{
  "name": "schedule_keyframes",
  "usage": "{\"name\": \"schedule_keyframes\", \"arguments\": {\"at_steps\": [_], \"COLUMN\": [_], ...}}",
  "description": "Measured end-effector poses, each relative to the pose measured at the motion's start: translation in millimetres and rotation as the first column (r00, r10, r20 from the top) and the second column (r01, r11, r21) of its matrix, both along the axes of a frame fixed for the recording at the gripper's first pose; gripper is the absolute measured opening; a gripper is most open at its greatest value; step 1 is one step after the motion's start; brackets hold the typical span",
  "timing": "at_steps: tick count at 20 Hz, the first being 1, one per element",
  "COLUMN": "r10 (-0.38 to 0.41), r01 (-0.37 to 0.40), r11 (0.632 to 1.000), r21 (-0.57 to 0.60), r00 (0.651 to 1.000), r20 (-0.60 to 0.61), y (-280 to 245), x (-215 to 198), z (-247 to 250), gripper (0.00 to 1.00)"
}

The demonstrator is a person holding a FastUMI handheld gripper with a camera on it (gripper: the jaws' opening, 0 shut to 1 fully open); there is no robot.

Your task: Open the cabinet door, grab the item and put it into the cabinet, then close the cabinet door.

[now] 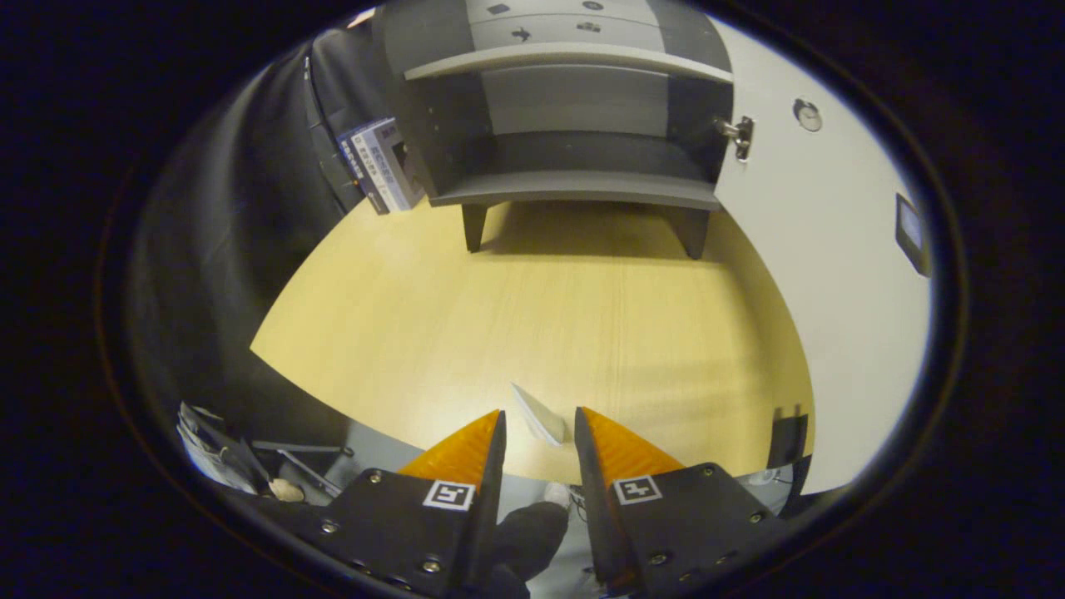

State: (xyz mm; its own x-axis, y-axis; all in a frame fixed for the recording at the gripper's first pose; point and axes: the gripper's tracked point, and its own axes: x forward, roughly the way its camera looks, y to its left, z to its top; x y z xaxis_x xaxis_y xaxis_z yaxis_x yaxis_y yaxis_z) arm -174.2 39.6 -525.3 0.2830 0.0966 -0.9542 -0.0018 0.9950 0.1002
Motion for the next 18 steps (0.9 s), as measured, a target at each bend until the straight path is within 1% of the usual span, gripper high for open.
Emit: {"name": "schedule_keyframes", "arguments": {"at_steps": [4,8,9,10,11,12,13,14,16,18], "r10": [0.053,0.081,0.099,0.074,0.074,0.073,0.060,0.068,0.056,0.026], "r01": [-0.053,-0.079,-0.099,-0.075,-0.074,-0.074,-0.063,-0.073,-0.059,-0.029], "r11": [0.999,0.997,0.995,0.997,0.997,0.997,0.997,0.996,0.997,0.998], "r21": [0.001,0.025,0.004,-0.006,0.002,-0.012,-0.051,-0.054,-0.053,-0.059], "r00": [0.997,0.991,0.990,0.995,0.993,0.994,0.996,0.994,0.996,0.999], "r20": [-0.062,-0.103,-0.105,-0.073,-0.087,-0.082,-0.069,-0.082,-0.069,-0.047], "y": [7.6,14.9,10.3,11.0,12.7,11.6,7.1,7.9,10.4,5.8], "x": [-5.4,-8.9,-0.5,-0.8,5.2,8.7,13.4,14.4,18.6,27.6], "z": [-27.3,-40.8,-35.7,-53.5,-50.8,-52.8,-57.0,-55.7,-48.3,-35.4], "gripper": [0.46,0.46,0.46,0.33,0.20,0.20,0.20,0.11,0.11,0.11]}}
